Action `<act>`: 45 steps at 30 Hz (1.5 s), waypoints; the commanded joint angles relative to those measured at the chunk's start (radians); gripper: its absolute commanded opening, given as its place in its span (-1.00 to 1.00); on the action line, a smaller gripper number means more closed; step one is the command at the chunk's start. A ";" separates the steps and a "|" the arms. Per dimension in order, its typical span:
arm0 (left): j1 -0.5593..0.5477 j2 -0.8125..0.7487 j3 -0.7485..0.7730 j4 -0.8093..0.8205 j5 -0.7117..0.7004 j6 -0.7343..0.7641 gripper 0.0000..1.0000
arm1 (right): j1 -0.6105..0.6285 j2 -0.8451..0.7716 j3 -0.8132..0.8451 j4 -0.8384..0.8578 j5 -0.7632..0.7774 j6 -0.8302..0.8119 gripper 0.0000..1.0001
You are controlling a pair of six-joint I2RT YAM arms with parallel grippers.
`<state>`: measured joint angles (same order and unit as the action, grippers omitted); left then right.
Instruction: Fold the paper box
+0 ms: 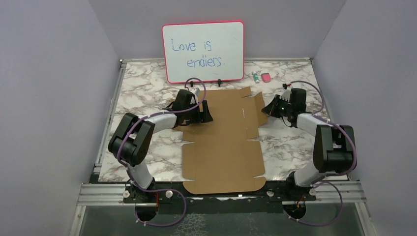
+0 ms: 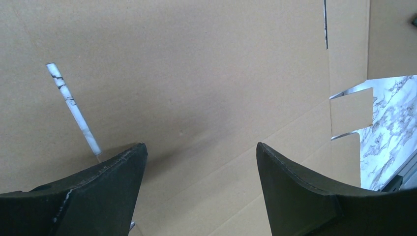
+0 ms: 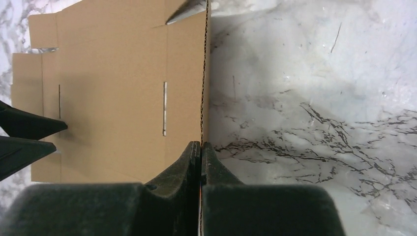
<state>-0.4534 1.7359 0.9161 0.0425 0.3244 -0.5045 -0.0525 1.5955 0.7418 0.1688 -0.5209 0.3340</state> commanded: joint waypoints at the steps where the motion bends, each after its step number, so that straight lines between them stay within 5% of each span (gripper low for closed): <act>1: -0.007 0.025 -0.059 -0.003 0.036 -0.031 0.67 | 0.075 -0.104 0.056 -0.136 0.201 -0.080 -0.89; 17: -0.007 0.019 -0.077 0.038 0.051 -0.051 0.67 | 0.544 -0.068 0.298 -0.473 0.847 -0.190 -0.83; 26: -0.008 0.008 -0.083 0.049 0.056 -0.062 0.67 | 0.759 0.101 0.444 -0.563 0.994 -0.131 -0.79; 36: 0.004 -0.097 -0.032 -0.040 0.040 -0.019 0.70 | 0.760 0.035 0.389 -0.498 1.033 -0.134 -0.58; 45: 0.138 -0.258 0.062 -0.278 0.003 0.109 0.78 | 0.657 -0.028 0.325 -0.474 0.988 -0.147 -0.46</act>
<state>-0.3874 1.5852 0.9169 -0.1070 0.3473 -0.4801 0.6445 1.6047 1.0966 -0.3088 0.4934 0.1841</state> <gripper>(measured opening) 0.881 0.254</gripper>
